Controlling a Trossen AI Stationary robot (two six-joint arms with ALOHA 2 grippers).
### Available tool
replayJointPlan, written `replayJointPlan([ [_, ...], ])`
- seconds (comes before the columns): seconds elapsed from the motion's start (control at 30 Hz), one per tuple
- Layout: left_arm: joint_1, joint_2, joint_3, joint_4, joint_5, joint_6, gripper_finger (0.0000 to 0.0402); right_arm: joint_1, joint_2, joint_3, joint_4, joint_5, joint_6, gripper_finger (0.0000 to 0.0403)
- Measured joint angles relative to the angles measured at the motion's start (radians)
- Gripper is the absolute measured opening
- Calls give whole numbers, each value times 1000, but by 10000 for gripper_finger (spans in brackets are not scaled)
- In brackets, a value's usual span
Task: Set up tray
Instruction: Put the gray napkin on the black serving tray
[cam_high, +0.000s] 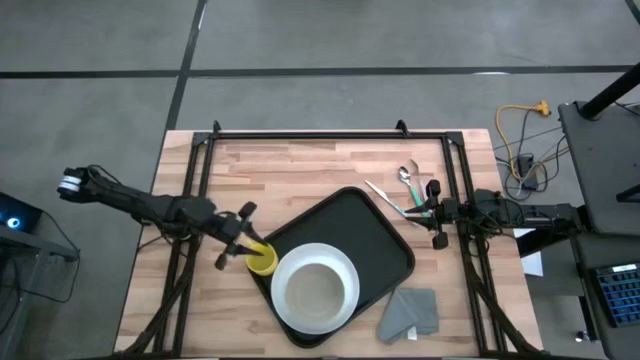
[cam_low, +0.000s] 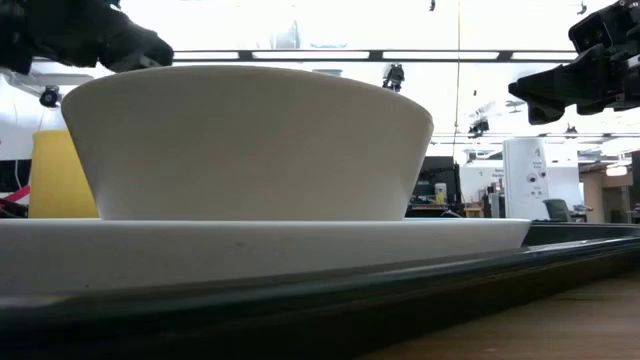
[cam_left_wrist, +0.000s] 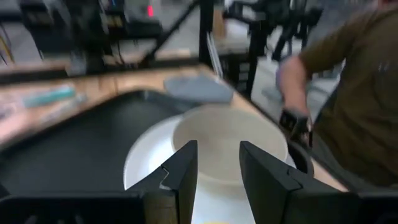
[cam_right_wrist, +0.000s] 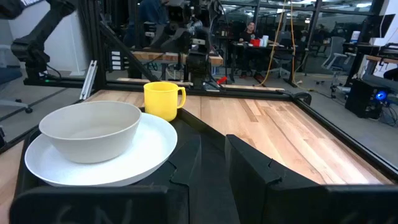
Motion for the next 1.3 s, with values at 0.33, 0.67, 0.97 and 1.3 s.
replayJointPlan([
  [0.33, 2, -138, -85, 32, -80, 50, 104, 0, 0, 0, 0, 0, 0, 68],
  [0.67, 4, -218, -88, 33, -79, 53, 104, 0, 0, 0, 0, 0, 0, 68],
  [0.97, 4, -352, -122, 40, -77, 53, 104, 0, 0, 0, 0, 0, 0, 68],
  [1.3, 4, -526, -221, 81, -77, 53, 104, 0, 0, 0, 0, 0, 0, 68],
])
